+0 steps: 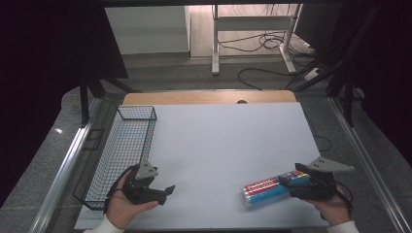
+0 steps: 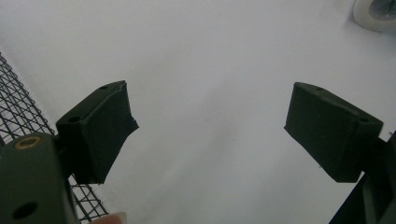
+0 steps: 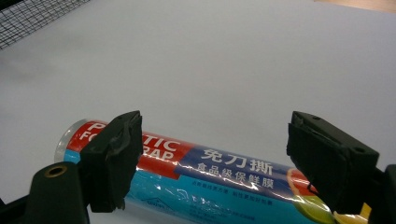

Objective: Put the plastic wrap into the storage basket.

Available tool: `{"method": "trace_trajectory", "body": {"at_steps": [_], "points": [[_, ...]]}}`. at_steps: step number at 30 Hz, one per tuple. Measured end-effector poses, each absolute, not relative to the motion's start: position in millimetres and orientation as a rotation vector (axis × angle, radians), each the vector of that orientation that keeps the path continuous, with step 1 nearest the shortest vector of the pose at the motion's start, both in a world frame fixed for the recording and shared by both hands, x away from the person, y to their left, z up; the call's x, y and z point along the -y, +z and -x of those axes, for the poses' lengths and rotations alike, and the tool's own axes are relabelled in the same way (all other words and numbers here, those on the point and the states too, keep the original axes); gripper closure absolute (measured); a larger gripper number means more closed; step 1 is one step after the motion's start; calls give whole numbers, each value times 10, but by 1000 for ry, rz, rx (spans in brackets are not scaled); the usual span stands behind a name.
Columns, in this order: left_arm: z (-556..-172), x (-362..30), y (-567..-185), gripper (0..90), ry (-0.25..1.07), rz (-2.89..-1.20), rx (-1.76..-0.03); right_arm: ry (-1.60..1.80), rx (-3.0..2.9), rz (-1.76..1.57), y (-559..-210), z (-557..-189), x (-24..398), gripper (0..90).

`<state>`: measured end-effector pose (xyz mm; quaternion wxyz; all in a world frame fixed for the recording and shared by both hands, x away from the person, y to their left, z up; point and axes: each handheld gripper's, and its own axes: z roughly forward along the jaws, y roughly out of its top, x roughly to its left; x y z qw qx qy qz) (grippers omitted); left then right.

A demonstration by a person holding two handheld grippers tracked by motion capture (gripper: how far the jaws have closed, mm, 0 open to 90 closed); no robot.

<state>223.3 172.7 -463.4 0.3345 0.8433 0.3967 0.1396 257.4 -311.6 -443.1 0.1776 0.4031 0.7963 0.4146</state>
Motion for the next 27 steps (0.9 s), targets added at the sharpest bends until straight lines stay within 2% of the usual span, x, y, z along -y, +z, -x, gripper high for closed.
{"method": "trace_trajectory", "body": {"at_steps": [15, 18, 23, 27], "points": [[-2223, -1539, -4563, 144, 330, -2220, -976, 1134, -2154, -1228, -4348, -2508, 3382, 210], [-2226, -1568, -4560, 145, 330, -2212, -987, 1114, -2109, -1281, -4276, -2547, 3562, 271], [-2237, -1618, -4566, 145, 334, -2209, -997, 1042, -2063, -1437, -4158, -2657, 3994, 426], [-2245, -1624, -4579, 145, 329, -2214, -999, 942, -2020, -1550, -4169, -2787, 4298, 633]]}}
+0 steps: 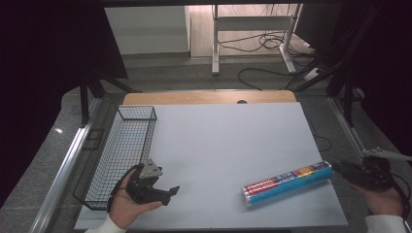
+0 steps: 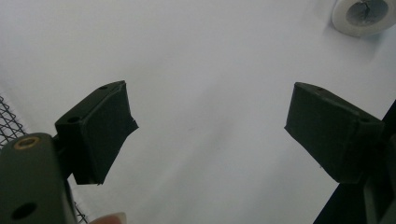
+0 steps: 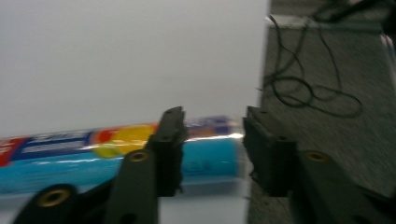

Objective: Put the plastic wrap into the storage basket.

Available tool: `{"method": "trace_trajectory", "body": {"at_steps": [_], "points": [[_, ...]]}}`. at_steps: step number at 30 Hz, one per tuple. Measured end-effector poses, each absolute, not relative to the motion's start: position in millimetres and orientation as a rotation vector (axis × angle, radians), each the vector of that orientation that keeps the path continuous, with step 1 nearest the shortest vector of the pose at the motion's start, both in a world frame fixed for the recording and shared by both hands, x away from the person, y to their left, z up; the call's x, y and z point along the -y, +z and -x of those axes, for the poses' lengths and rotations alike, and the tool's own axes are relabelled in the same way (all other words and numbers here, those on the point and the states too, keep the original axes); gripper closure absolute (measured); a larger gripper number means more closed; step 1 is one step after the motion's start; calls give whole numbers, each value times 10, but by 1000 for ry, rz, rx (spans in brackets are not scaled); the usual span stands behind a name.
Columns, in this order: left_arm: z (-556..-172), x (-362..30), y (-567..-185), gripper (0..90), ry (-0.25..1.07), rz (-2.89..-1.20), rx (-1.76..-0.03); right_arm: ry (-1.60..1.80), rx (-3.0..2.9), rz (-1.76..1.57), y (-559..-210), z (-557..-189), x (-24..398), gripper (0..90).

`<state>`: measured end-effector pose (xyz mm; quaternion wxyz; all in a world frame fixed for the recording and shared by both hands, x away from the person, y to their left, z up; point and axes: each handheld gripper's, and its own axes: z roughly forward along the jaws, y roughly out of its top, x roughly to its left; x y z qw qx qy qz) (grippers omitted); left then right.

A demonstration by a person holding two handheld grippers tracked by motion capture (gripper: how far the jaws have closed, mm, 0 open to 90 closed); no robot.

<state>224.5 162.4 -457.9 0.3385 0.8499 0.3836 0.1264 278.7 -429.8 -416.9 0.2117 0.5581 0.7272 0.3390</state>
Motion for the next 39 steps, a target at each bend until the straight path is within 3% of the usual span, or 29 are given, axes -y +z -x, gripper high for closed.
{"method": "trace_trajectory", "body": {"at_steps": [3, 4, 5, 6, 16, 39], "points": [[-2249, -1632, -4581, 144, 328, -2216, -997, 847, -2016, -1621, -4229, -2931, 4441, 768], [-2249, -1632, -4581, 145, 328, -2216, -997, 847, -2016, -1621, -4229, -2931, 4441, 768], [-2248, -1643, -4582, 145, 328, -2213, -1002, 739, -2053, -1677, -4313, -3063, 4511, 878], [-2248, -1647, -4581, 145, 328, -2214, -1002, 701, -2058, -1694, -4355, -3111, 4531, 895], [-2246, -1694, -4585, 145, 332, -2208, -1013, 599, -2202, -1711, -4677, -3300, 4477, 899], [-2260, -1730, -4596, 146, 335, -2209, -1024, 497, -2319, -1617, -4644, -3159, 3922, 900]]}}
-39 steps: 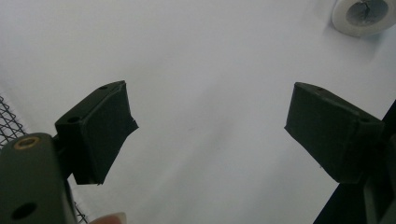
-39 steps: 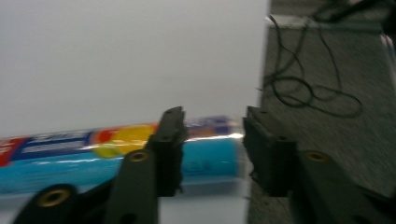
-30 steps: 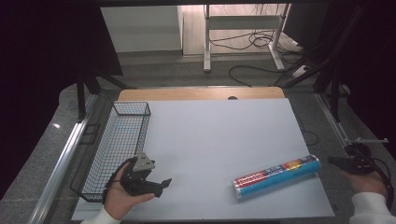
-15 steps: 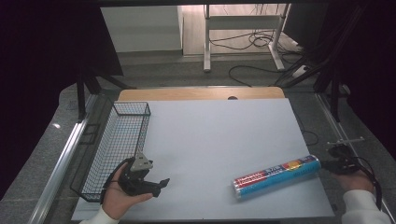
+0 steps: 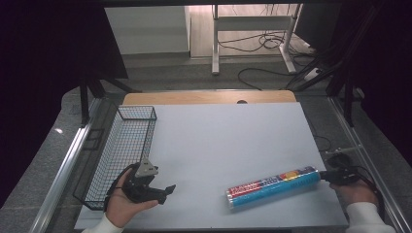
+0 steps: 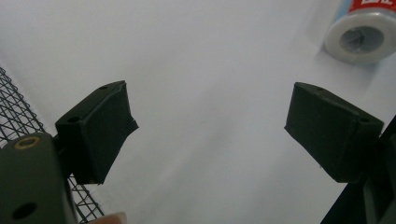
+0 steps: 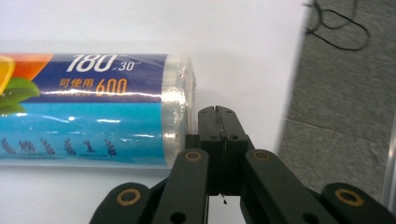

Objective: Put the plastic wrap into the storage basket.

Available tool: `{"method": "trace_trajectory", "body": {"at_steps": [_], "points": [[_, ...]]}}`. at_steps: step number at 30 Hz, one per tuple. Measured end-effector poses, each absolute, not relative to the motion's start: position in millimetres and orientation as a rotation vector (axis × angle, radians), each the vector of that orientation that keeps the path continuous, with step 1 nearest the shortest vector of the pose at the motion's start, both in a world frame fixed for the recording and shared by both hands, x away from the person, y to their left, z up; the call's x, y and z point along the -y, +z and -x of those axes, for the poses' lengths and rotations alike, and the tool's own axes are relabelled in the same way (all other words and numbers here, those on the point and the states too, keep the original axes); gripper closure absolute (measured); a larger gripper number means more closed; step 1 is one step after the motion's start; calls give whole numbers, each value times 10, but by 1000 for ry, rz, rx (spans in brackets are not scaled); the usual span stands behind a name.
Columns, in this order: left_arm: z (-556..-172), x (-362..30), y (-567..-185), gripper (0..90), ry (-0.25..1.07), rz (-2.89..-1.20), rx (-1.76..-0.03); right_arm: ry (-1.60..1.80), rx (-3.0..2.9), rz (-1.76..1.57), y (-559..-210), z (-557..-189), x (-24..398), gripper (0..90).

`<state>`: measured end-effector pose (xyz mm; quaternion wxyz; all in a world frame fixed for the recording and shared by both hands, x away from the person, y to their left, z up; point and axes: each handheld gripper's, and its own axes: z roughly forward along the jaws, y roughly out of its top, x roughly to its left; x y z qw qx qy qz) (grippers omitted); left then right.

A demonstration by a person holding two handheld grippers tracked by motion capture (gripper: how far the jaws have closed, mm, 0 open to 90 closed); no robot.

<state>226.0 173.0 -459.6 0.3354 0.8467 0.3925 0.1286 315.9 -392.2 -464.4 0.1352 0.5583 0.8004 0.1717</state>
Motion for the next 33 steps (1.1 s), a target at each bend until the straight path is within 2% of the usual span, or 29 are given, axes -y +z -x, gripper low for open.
{"method": "trace_trajectory", "body": {"at_steps": [19, 33], "points": [[-2266, -1746, -4599, 145, 339, -2209, -1023, 632, -2469, -1462, -4674, -3174, 3247, 900], [-2271, -1748, -4614, 146, 341, -2216, -1026, 649, -2469, -1435, -4681, -3182, 3213, 900]]}}
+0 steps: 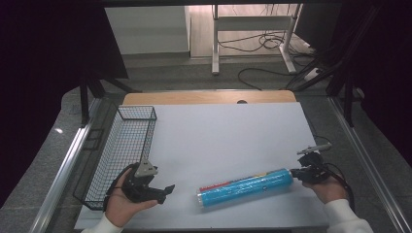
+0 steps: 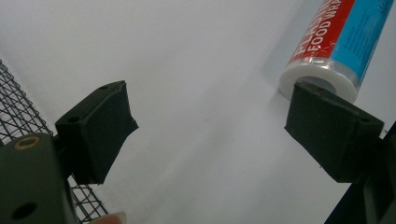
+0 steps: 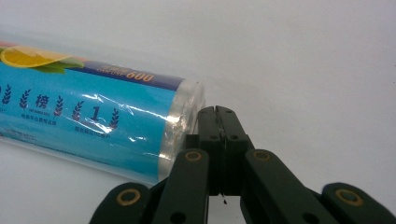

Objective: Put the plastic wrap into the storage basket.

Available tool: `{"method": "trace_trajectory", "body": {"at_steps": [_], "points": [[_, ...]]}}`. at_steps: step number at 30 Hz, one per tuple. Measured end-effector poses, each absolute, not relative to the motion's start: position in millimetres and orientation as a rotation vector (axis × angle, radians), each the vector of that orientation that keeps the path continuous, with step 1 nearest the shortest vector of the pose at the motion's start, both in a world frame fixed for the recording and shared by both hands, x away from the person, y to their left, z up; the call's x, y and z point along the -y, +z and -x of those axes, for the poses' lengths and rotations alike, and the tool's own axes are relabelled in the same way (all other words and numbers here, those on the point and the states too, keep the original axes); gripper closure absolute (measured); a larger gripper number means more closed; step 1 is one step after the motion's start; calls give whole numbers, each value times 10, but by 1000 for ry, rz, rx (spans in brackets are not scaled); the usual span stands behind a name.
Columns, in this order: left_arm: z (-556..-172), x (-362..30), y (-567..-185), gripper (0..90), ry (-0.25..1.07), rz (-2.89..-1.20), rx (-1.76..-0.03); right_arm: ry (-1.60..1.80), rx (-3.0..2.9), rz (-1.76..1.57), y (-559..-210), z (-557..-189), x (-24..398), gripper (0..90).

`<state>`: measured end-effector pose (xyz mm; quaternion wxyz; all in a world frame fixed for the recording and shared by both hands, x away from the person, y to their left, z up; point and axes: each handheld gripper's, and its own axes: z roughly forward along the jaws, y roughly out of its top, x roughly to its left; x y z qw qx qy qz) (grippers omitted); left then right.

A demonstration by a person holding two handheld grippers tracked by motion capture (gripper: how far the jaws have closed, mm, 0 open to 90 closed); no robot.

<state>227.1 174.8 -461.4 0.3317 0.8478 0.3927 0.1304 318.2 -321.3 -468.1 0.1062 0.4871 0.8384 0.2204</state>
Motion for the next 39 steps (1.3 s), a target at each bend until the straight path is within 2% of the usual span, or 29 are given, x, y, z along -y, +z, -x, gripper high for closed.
{"method": "trace_trajectory", "body": {"at_steps": [7, 16, 28, 35, 37, 39], "points": [[-2311, -1711, -4608, 145, 327, -2218, -1024, 665, -2475, -1431, -4683, -3176, 3229, 900], [-2447, -1451, -4436, 143, 261, -2214, -943, 729, -2464, -1442, -4634, -3166, 3269, 899], [-2896, -700, -4369, 136, 99, -2307, -773, 753, -2438, -1461, -4621, -3146, 3372, 897], [-3085, -306, -4398, 140, 52, -2388, -712, 805, -2383, -1477, -4593, -3085, 3485, 893], [-3114, -184, -4416, 139, 52, -2408, -703, 844, -2361, -1478, -4580, -3056, 3520, 878], [-3138, -98, -4428, 137, 46, -2429, -690, 876, -2345, -1477, -4568, -3035, 3554, 826]]}}
